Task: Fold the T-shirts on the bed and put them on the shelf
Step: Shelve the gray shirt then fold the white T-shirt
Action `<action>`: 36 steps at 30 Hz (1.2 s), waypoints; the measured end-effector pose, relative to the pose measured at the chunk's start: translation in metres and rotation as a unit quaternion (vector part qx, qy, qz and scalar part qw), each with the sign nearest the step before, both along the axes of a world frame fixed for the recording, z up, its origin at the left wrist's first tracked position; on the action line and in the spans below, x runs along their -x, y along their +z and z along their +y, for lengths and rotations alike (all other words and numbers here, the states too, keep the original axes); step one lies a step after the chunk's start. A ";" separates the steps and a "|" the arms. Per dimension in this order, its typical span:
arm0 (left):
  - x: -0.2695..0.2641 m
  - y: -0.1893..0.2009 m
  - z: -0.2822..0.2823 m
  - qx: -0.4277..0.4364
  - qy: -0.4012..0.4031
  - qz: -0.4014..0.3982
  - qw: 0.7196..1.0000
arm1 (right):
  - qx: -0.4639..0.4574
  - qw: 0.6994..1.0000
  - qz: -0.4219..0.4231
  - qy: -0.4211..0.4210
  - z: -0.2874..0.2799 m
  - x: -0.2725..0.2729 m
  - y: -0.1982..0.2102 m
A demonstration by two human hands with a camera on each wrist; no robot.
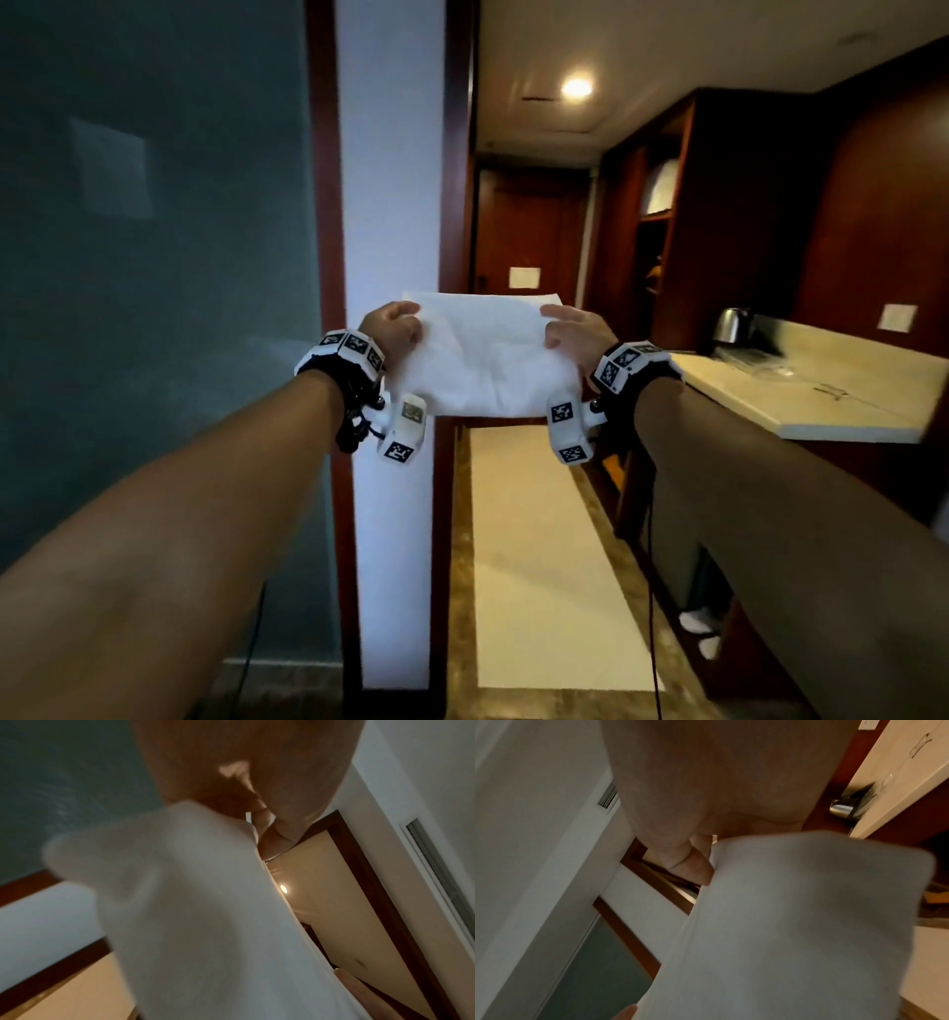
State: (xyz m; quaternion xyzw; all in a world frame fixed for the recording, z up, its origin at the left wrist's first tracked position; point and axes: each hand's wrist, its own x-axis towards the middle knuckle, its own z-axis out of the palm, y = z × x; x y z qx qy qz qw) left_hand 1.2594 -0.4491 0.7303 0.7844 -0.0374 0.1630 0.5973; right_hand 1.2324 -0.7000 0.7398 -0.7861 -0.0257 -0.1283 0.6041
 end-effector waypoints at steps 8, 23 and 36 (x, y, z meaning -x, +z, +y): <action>-0.130 0.028 -0.083 0.019 -0.073 -0.004 0.997 | 0.000 0.995 -0.013 -0.095 -0.071 -0.096 0.026; -0.449 0.042 -0.307 0.052 -0.148 -0.014 0.988 | 0.029 0.983 -0.050 -0.172 -0.286 -0.387 0.037; -0.758 0.059 -0.453 0.055 -0.168 -0.035 0.984 | 0.037 0.981 -0.081 -0.172 -0.432 -0.688 0.053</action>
